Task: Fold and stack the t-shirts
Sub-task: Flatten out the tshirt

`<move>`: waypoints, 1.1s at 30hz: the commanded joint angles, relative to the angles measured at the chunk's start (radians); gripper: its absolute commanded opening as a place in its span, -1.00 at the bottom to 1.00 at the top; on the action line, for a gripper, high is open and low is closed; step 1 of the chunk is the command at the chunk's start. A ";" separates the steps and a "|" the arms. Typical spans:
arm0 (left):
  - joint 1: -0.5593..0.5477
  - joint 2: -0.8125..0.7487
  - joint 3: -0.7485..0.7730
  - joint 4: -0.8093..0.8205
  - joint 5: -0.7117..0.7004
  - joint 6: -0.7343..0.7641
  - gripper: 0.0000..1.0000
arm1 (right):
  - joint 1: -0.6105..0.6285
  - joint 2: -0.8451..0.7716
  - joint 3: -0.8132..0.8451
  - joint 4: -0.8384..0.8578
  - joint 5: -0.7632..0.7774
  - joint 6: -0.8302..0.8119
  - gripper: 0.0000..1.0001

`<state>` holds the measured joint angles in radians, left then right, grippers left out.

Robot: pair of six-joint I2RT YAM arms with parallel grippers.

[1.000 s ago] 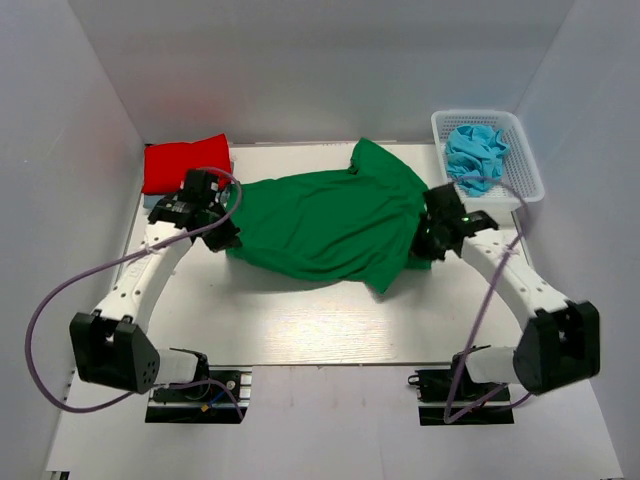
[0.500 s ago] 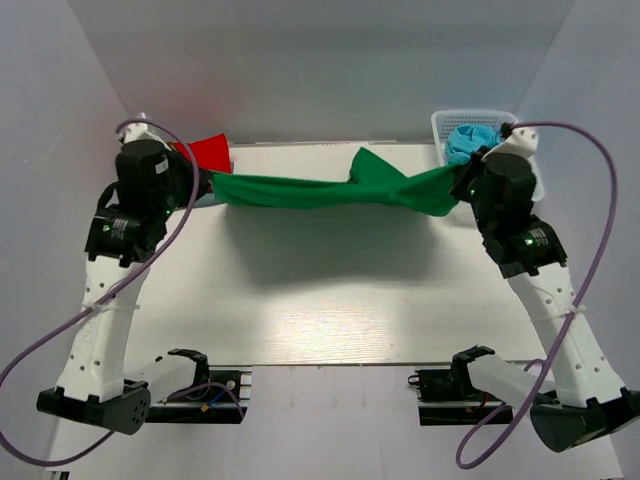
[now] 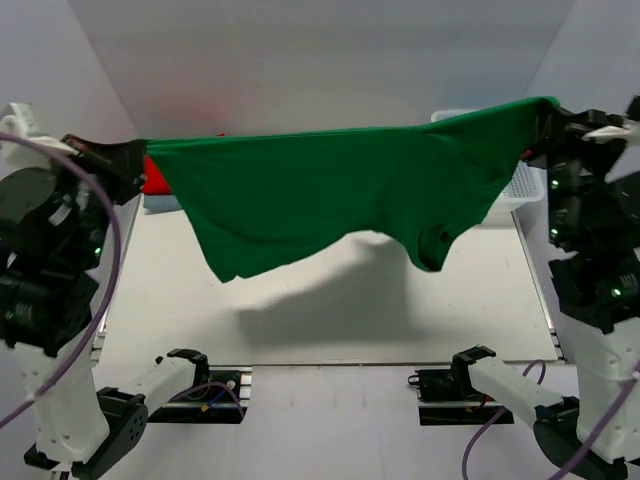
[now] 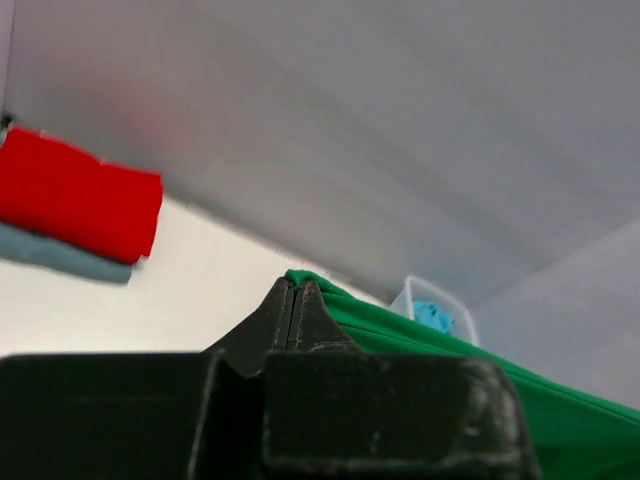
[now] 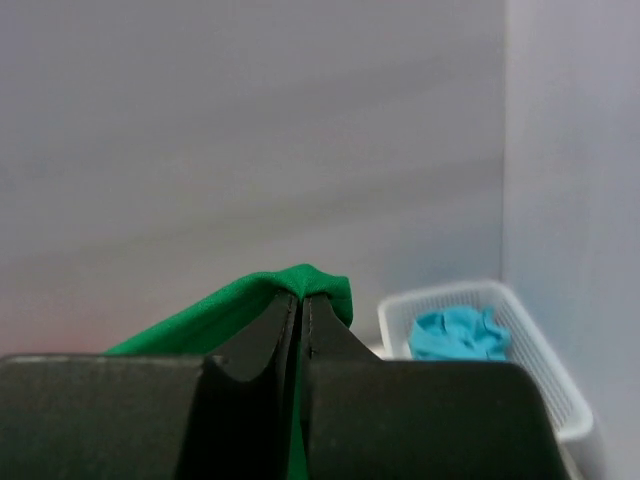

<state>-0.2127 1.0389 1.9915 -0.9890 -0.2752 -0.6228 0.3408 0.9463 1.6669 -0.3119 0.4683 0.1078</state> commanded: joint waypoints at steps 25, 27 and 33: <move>0.004 -0.198 -0.001 0.003 0.013 0.089 -1.00 | 0.000 -0.245 0.004 -0.021 -0.421 -0.033 -1.00; 0.004 -0.185 -0.081 0.036 -0.001 0.078 -1.00 | -0.003 -0.239 -0.086 0.013 -0.395 -0.033 -1.00; 0.004 -0.133 -0.480 0.200 -0.094 0.046 -1.00 | -0.006 -0.148 -0.438 0.169 -0.290 -0.025 -1.00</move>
<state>-0.2123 0.8505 1.6352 -0.8700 -0.2871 -0.5560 0.3405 0.7311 1.3170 -0.2703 0.0818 0.0731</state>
